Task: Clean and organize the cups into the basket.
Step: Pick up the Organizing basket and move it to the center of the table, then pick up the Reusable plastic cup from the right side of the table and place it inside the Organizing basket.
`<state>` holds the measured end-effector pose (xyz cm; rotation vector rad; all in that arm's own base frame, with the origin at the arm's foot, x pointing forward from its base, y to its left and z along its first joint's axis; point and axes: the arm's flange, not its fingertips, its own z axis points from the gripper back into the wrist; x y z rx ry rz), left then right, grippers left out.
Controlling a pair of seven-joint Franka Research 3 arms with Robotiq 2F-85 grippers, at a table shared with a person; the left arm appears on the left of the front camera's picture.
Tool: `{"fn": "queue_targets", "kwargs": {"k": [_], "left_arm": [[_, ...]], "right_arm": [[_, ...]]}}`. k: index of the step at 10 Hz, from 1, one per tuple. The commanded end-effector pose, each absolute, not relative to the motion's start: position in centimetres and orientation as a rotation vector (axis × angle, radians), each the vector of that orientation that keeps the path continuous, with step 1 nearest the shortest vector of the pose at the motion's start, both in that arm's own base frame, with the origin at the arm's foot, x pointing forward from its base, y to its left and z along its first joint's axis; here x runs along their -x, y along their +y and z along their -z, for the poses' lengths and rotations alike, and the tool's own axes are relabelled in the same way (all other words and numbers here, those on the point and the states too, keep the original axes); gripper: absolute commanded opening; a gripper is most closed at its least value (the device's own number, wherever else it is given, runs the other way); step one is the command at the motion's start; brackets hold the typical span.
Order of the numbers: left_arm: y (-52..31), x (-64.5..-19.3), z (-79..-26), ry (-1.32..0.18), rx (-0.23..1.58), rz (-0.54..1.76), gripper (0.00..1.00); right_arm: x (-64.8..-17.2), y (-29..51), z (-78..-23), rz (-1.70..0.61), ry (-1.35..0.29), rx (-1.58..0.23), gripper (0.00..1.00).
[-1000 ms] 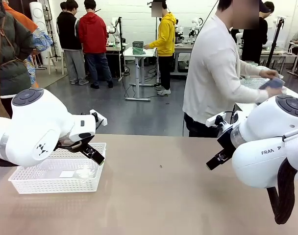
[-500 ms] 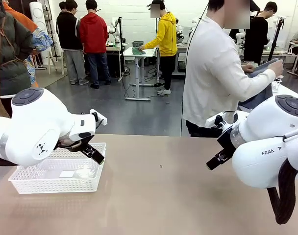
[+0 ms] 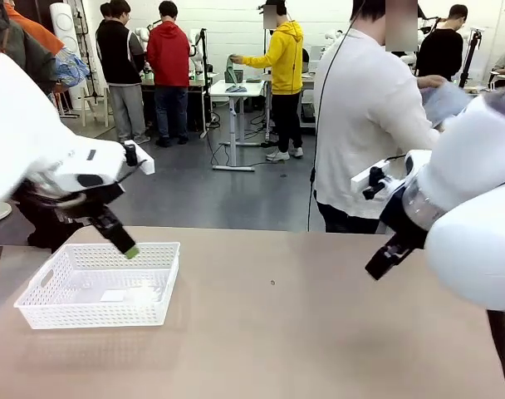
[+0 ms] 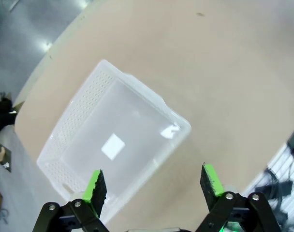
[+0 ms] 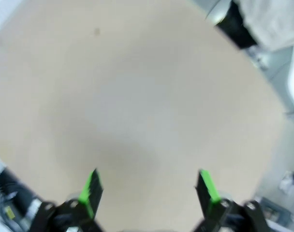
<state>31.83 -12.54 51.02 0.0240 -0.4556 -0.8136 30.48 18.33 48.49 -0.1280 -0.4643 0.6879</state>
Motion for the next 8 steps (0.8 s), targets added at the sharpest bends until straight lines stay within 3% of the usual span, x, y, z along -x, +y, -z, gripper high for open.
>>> {"fn": "queue_targets", "kwargs": {"k": [1,3,4,5,8], "left_arm": [[-11.6,-28.4,-52.9,-0.438,-0.085,0.918,1.00],[-11.4,-26.8,-53.2,-0.403,-0.117,0.914,1.00],[-11.4,-27.0,-52.7,-0.410,-0.158,0.880,1.00],[-11.5,-27.3,-53.9,-0.412,-0.084,0.904,1.00],[-11.5,-27.3,-53.9,-0.412,-0.084,0.904,1.00]], "right_arm": [[-23.3,17.7,-51.8,-0.646,-0.449,0.140,1.00],[-19.4,17.5,-54.0,-0.598,-0.482,0.210,1.00],[-19.1,16.9,-53.9,-0.585,-0.499,0.212,1.00],[-21.4,17.4,-54.6,-0.632,-0.471,0.193,1.00],[-19.6,17.1,-55.4,-0.615,-0.487,0.211,1.00]]}}
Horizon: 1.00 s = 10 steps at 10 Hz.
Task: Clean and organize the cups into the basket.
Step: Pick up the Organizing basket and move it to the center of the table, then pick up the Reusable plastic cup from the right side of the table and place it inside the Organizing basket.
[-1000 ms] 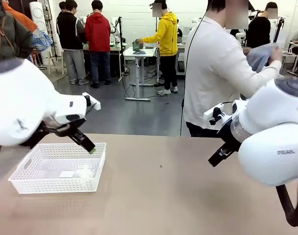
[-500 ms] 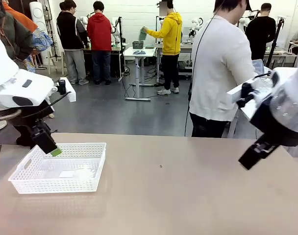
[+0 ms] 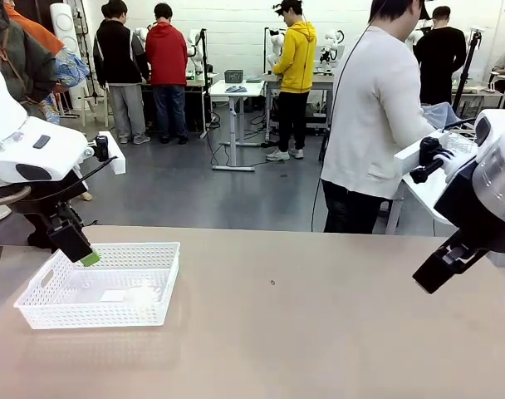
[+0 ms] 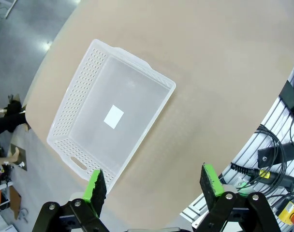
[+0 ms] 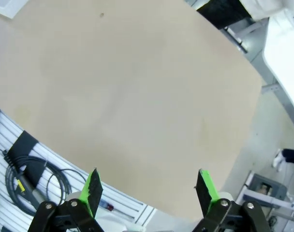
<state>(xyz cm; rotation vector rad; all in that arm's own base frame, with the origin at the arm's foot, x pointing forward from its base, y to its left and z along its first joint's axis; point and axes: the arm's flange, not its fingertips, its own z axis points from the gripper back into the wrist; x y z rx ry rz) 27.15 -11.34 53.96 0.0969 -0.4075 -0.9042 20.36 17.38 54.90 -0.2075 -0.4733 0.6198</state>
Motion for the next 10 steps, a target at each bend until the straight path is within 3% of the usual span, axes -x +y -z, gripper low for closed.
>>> {"fn": "queue_targets", "kwargs": {"k": [1,2,3,5,7,10], "left_arm": [[-11.4,-27.1,-54.0,-0.408,-0.098,0.905,1.00],[-8.9,-28.0,-54.8,-0.422,0.583,0.880,1.00],[-6.8,-28.7,-54.9,-0.384,0.847,0.795,1.00],[-2.4,-30.7,-54.6,-0.308,1.195,0.583,1.00],[2.5,-32.6,-53.1,-0.305,1.298,0.357,1.00],[9.3,-34.6,-50.2,-0.311,1.286,0.104,1.00]], "right_arm": [[-22.0,16.6,-55.1,-0.592,-0.437,-0.058,1.00],[-23.9,14.7,-56.1,-0.573,-0.402,-0.492,1.00],[-25.5,12.3,-56.1,-0.508,-0.372,-0.745,1.00],[-27.6,6.2,-55.4,-0.308,-0.386,-1.028,1.00],[-28.7,-1.3,-52.8,-0.094,-0.399,-1.269,1.00],[-28.5,-10.1,-48.5,0.156,-0.428,-1.336,1.00]]}}
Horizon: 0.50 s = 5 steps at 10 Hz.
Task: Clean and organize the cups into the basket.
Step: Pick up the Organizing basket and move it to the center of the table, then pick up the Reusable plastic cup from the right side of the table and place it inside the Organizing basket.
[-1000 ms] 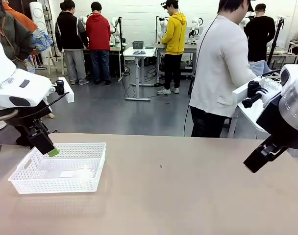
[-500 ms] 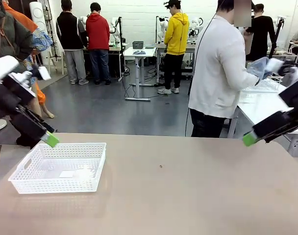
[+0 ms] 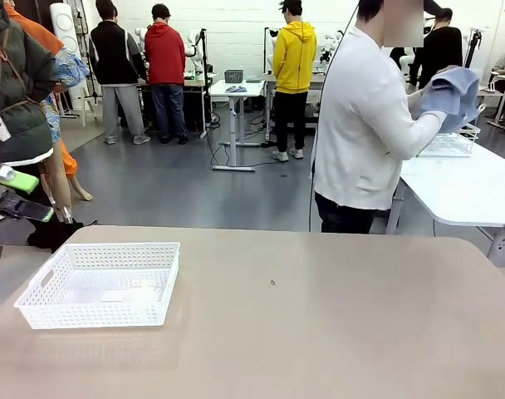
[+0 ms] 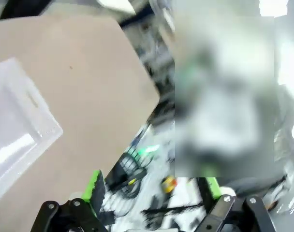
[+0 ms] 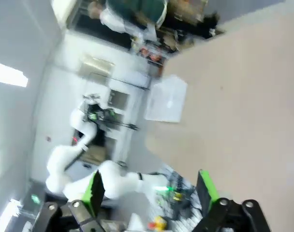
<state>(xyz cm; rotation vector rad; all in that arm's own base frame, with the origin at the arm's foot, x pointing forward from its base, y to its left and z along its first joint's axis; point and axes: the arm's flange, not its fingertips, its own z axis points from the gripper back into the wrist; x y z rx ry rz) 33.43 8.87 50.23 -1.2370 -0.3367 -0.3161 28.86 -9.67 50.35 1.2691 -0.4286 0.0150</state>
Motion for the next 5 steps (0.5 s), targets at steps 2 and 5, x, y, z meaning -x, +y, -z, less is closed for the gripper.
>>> {"fn": "queue_targets", "kwargs": {"k": [2,5], "left_arm": [[13.5,-34.3,-49.1,-0.346,1.195,-0.032,1.00],[20.6,-31.8,-47.7,-0.384,1.246,-0.185,1.00]], "right_arm": [[-27.1,-13.8,-47.4,0.228,-0.443,-1.306,1.00],[-24.1,-18.1,-47.6,0.264,-0.484,-1.266,1.00]]}}
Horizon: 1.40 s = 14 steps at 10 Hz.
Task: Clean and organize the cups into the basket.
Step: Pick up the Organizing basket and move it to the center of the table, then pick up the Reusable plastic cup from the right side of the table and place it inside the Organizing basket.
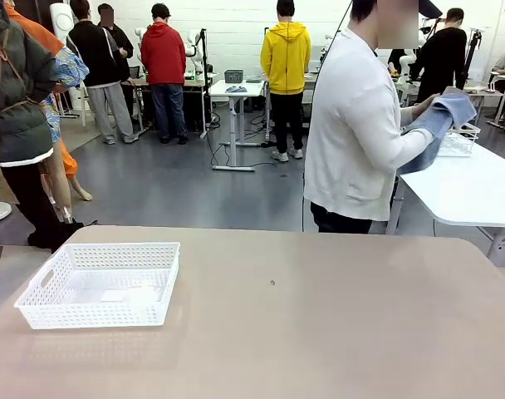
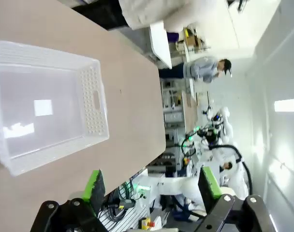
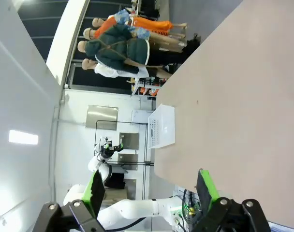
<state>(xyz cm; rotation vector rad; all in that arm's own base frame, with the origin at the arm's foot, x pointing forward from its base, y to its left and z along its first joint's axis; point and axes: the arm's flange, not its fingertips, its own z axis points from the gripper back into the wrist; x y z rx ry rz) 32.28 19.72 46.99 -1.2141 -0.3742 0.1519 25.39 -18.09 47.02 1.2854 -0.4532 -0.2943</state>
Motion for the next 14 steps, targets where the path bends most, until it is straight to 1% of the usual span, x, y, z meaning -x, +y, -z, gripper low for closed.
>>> {"fn": "queue_targets", "kwargs": {"k": [1,2,4,6,7,8,14], "left_arm": [[22.5,-30.6,-47.8,-0.404,1.241,-0.222,1.00],[23.7,-29.8,-48.0,-0.423,1.217,-0.248,1.00],[26.0,-27.0,-48.7,-0.482,1.210,-0.293,1.00],[25.8,-26.1,-49.8,-0.506,1.162,-0.310,1.00],[24.4,-26.0,-50.4,-0.505,1.132,-0.280,1.00],[26.6,-26.3,-49.1,-0.519,1.192,-0.299,1.00],[26.6,-26.3,-49.1,-0.519,1.192,-0.299,1.00]], "right_arm": [[-23.0,-19.5,-48.1,0.279,-0.504,-1.255,1.00],[-22.2,-20.4,-48.4,0.297,-0.522,-1.237,1.00],[-19.3,-23.5,-49.2,0.411,-0.586,-1.171,1.00],[-17.8,-25.1,-49.1,0.466,-0.641,-1.155,1.00],[-19.0,-24.1,-49.4,0.424,-0.602,-1.181,1.00],[-19.0,-24.1,-49.4,0.424,-0.602,-1.181,1.00],[-19.0,-24.1,-49.4,0.424,-0.602,-1.181,1.00]]}}
